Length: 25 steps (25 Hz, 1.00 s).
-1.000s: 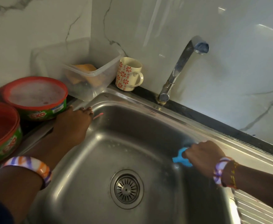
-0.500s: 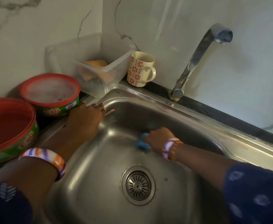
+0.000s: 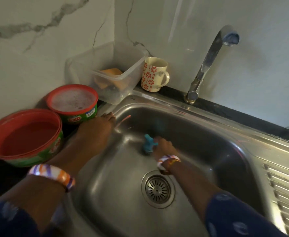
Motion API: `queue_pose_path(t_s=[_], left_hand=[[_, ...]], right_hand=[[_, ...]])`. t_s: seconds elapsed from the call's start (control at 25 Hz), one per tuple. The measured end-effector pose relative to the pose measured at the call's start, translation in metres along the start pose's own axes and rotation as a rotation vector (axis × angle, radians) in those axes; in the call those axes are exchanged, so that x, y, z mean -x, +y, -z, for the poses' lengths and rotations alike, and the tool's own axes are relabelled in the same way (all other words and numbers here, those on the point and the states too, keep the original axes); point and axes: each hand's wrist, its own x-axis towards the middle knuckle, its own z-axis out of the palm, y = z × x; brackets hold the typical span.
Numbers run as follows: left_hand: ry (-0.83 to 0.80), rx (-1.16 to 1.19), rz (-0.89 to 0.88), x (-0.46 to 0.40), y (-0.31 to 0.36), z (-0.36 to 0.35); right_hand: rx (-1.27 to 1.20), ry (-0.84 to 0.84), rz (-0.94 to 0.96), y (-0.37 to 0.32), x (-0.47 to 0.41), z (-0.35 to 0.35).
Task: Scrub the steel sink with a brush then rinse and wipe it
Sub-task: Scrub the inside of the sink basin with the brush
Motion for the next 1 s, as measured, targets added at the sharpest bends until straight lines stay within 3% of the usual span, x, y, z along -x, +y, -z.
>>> queue_pose_path(t_s=[0.12,0.28,0.36,0.48,0.56,0.64,0.72,0.8,0.88,1.0], left_hand=[[-0.044,-0.092,-0.001,0.031,0.001,-0.003],[-0.058,-0.003,0.106,0.066,-0.003,0.009],[-0.055,0.106,0.160,0.082,-0.007,0.029],[0.107,0.166,0.213,0.098,-0.026,0.058],[0.173,0.180,0.245,0.100,-0.044,0.064],[0.122,0.118,0.237,0.097,-0.058,0.061],[0.031,0.080,0.199,0.090,-0.064,0.054],[-0.001,0.080,0.165,0.085,-0.062,0.048],[0.029,0.098,0.159,0.083,-0.062,0.044],[0.078,0.109,0.152,0.081,-0.065,0.042]], right_hand=[[-0.191,-0.058,0.132,-0.045,0.015,-0.033],[-0.154,-0.359,0.187,-0.022,0.059,-0.019],[-0.158,-0.322,0.216,-0.015,0.074,0.012],[-0.570,-0.243,0.205,-0.048,0.093,0.072],[-0.756,-0.237,0.314,-0.088,0.098,0.104],[-0.805,-0.172,0.426,-0.132,0.092,0.111],[-0.669,-0.008,0.496,-0.178,0.073,0.099],[-0.319,0.120,0.540,-0.208,0.052,0.084],[-0.003,0.108,0.505,-0.221,0.039,0.074],[0.038,0.060,0.466,-0.223,0.032,0.069]])
